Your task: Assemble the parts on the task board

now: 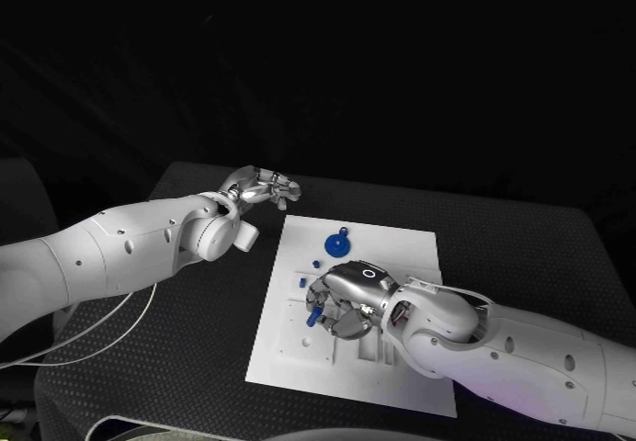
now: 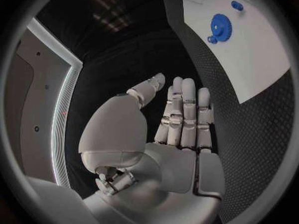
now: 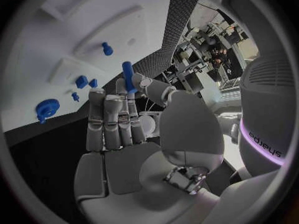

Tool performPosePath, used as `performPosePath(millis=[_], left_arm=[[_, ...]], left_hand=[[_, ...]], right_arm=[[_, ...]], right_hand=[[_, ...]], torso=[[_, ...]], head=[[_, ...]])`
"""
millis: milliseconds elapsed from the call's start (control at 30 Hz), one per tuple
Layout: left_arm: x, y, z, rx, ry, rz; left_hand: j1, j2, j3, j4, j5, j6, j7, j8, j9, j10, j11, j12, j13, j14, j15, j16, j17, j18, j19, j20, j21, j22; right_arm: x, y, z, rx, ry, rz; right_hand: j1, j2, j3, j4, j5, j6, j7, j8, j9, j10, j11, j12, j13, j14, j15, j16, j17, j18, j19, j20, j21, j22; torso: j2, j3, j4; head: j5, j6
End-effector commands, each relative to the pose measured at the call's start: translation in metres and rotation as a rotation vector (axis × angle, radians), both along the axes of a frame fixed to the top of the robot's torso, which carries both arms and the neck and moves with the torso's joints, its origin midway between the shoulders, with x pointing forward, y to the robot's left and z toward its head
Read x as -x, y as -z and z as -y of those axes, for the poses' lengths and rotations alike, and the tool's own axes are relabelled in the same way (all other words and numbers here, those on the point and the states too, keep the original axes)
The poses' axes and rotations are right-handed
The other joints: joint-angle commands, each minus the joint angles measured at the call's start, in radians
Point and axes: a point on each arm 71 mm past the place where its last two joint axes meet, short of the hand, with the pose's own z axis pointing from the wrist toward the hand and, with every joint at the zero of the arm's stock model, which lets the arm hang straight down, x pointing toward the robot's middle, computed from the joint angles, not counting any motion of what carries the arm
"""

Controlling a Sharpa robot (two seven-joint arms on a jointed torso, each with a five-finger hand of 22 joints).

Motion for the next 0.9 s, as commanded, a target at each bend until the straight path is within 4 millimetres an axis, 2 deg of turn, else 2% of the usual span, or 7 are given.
performPosePath(millis=[33, 300, 467, 633, 733, 800, 900], left_arm=[[0.000, -0.001, 0.003, 0.011, 0.018, 0.004], [0.000, -0.001, 0.002, 0.009, 0.015, 0.003], [0.000, -0.001, 0.003, 0.011, 0.018, 0.003], [0.001, -0.001, 0.003, 0.011, 0.019, 0.002], [0.001, -0.001, 0.003, 0.011, 0.019, 0.002], [0.001, -0.001, 0.003, 0.011, 0.021, 0.002], [0.001, -0.001, 0.003, 0.011, 0.019, 0.002]], left_hand=[[-0.004, -0.001, -0.002, 0.006, 0.002, -0.005, -0.002, -0.004, 0.000, -0.006, 0.001, -0.004, 0.000, -0.001, 0.004, -0.005, 0.002, -0.019, -0.004, -0.056, -0.006, 0.000], [-0.004, -0.001, -0.002, 0.006, 0.002, -0.005, -0.002, -0.004, 0.000, -0.006, 0.001, -0.004, 0.000, -0.001, 0.004, -0.005, 0.002, -0.019, -0.004, -0.056, -0.006, 0.000], [-0.004, -0.001, -0.002, 0.006, 0.002, -0.006, -0.002, -0.003, 0.000, -0.006, 0.001, -0.004, 0.000, -0.001, 0.004, -0.005, 0.002, -0.019, -0.004, -0.056, -0.006, 0.000], [-0.004, -0.001, -0.002, 0.006, 0.002, -0.006, -0.002, -0.003, 0.000, -0.006, 0.001, -0.004, 0.000, -0.001, 0.004, -0.005, 0.002, -0.019, -0.005, -0.056, -0.006, 0.000], [-0.004, -0.001, -0.002, 0.006, 0.002, -0.006, -0.002, -0.003, 0.000, -0.006, 0.001, -0.004, 0.000, -0.001, 0.004, -0.005, 0.003, -0.019, -0.005, -0.056, -0.006, 0.000], [-0.004, -0.001, -0.002, 0.006, 0.002, -0.006, -0.002, -0.003, 0.000, -0.006, 0.001, -0.004, 0.000, -0.001, 0.004, -0.005, 0.003, -0.019, -0.005, -0.056, -0.006, 0.000], [-0.004, -0.001, -0.002, 0.007, 0.002, -0.006, -0.002, -0.003, 0.000, -0.006, 0.001, -0.004, 0.000, -0.001, 0.004, -0.005, 0.003, -0.019, -0.005, -0.056, -0.006, 0.000]], right_arm=[[0.002, 0.005, -0.004, 0.010, -0.022, 0.009], [0.010, 0.019, -0.012, 0.030, -0.041, -0.011], [0.011, 0.022, -0.013, 0.046, -0.049, -0.010], [0.012, 0.024, -0.015, 0.055, -0.059, -0.013], [0.013, 0.026, -0.015, 0.065, -0.061, -0.020], [0.013, 0.027, -0.014, 0.072, -0.060, -0.018], [0.012, 0.028, -0.013, 0.081, -0.059, -0.021]], right_hand=[[0.000, 0.014, 0.001, -0.007, 0.007, 0.006, -0.001, 0.002, 0.002, 0.004, 0.003, 0.003, 0.002, 0.002, -0.007, 0.002, -0.001, 0.045, 0.007, -0.003, 0.005, 0.012], [-0.002, 0.016, 0.000, -0.010, 0.007, 0.006, -0.001, 0.002, 0.002, 0.004, 0.003, 0.002, 0.003, 0.003, -0.007, 0.001, -0.001, 0.045, 0.007, -0.003, 0.005, 0.011], [-0.002, 0.017, 0.000, -0.012, 0.007, 0.006, -0.001, 0.002, 0.002, 0.004, 0.003, 0.002, 0.003, 0.003, -0.007, 0.001, -0.001, 0.045, 0.007, -0.003, 0.004, 0.011], [-0.003, 0.018, -0.001, -0.014, 0.007, 0.006, -0.001, 0.002, 0.002, 0.004, 0.003, 0.001, 0.003, 0.004, -0.007, 0.001, -0.002, 0.045, 0.007, -0.003, 0.004, 0.011], [-0.004, 0.019, -0.002, -0.016, 0.007, 0.006, -0.001, 0.001, 0.002, 0.004, 0.003, 0.001, 0.003, 0.004, -0.007, 0.001, -0.002, 0.045, 0.008, -0.003, 0.004, 0.011], [-0.005, 0.020, -0.002, -0.017, 0.007, 0.006, -0.001, 0.001, 0.002, 0.004, 0.003, 0.001, 0.003, 0.004, -0.007, 0.001, -0.002, 0.045, 0.007, -0.003, 0.004, 0.011], [-0.006, 0.020, -0.003, -0.018, 0.007, 0.006, -0.001, 0.001, 0.002, 0.004, 0.003, 0.001, 0.004, 0.004, -0.007, 0.000, -0.002, 0.045, 0.007, -0.003, 0.004, 0.011]], torso=[[0.000, -0.0005, 0.0009], [0.001, 0.0002, -0.0008], [0.001, -0.0002, 0.0011], [0.000, 0.0001, -0.0004], [0.000, 0.0005, -0.0008], [0.000, 0.0005, -0.0005], [0.001, 0.0000, -0.0005]], head=[[0.005, -0.002], [0.012, -0.006], [0.013, -0.012], [0.016, -0.014], [0.016, -0.015], [0.010, -0.017], [0.008, -0.014]])
